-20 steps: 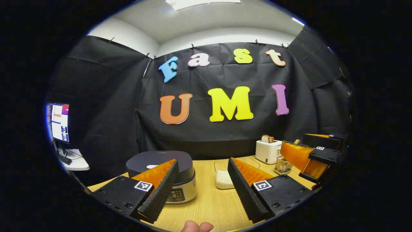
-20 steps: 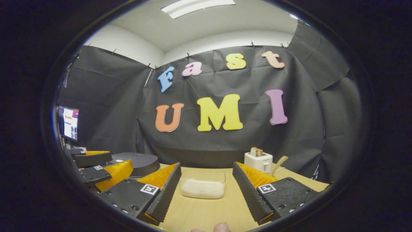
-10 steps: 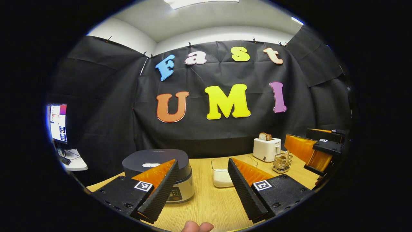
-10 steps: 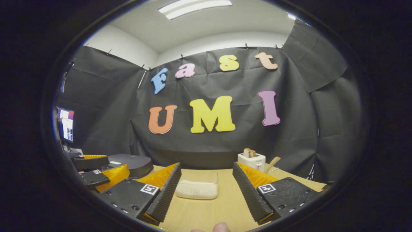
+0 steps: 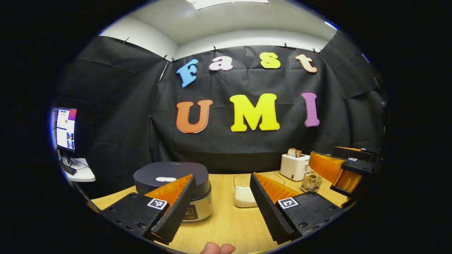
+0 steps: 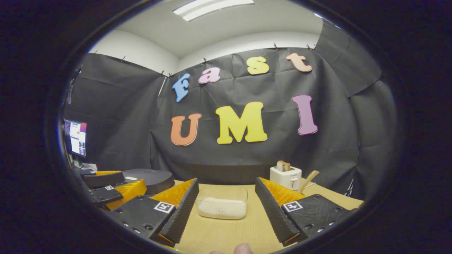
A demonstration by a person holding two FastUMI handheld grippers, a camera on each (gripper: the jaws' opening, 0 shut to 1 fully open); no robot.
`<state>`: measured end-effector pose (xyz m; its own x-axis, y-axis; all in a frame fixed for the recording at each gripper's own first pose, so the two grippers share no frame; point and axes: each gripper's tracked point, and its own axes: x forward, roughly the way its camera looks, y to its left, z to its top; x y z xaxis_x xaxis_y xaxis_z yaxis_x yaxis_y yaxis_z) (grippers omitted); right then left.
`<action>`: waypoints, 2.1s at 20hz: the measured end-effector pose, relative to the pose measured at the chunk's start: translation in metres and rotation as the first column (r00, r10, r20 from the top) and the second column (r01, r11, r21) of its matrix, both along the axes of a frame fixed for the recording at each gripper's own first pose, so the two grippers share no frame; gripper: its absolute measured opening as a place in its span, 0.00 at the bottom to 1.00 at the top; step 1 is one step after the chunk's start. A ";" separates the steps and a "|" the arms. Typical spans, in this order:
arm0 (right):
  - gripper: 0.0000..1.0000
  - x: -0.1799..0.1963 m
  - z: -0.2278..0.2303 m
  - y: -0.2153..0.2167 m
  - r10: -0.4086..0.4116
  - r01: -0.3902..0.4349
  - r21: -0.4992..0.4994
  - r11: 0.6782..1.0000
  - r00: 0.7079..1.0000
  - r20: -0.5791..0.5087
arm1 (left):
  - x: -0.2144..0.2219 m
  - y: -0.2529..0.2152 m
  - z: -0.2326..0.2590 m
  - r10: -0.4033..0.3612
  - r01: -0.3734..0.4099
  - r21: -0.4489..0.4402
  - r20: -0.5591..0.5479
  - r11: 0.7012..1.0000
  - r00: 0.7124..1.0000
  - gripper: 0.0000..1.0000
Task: Close the left gripper, press the button to open the rice cooker; take a wooden spoon from the chopstick holder with the right hand, scoop a spoonful of rice and pour it into the rice cooker, then put the wooden spoon back into the chopstick holder.
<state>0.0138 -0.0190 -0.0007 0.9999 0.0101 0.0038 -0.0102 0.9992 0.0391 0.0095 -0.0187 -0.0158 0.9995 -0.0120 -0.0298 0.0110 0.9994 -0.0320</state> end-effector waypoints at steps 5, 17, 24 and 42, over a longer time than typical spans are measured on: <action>0.95 0.006 -0.002 -0.019 0.030 -0.029 0.032 0.999 1.000 -0.003 | 0.002 0.013 -0.003 0.035 -0.034 0.015 -0.050 0.999 0.998 0.97; 0.95 0.018 -0.013 -0.058 0.060 -0.060 0.071 0.996 0.998 -0.001 | 0.011 0.103 0.012 0.114 -0.108 0.039 -0.247 0.993 0.962 0.97; 1.00 0.025 -0.023 -0.072 0.047 -0.047 0.054 0.997 0.999 -0.005 | 0.046 0.113 0.001 0.086 -0.121 -0.060 -0.408 0.991 0.909 0.66; 0.91 0.035 -0.049 -0.102 -0.005 0.008 0.071 0.997 0.999 -0.041 | 0.079 0.146 -0.057 0.105 -0.195 -0.051 -0.698 0.979 0.709 0.03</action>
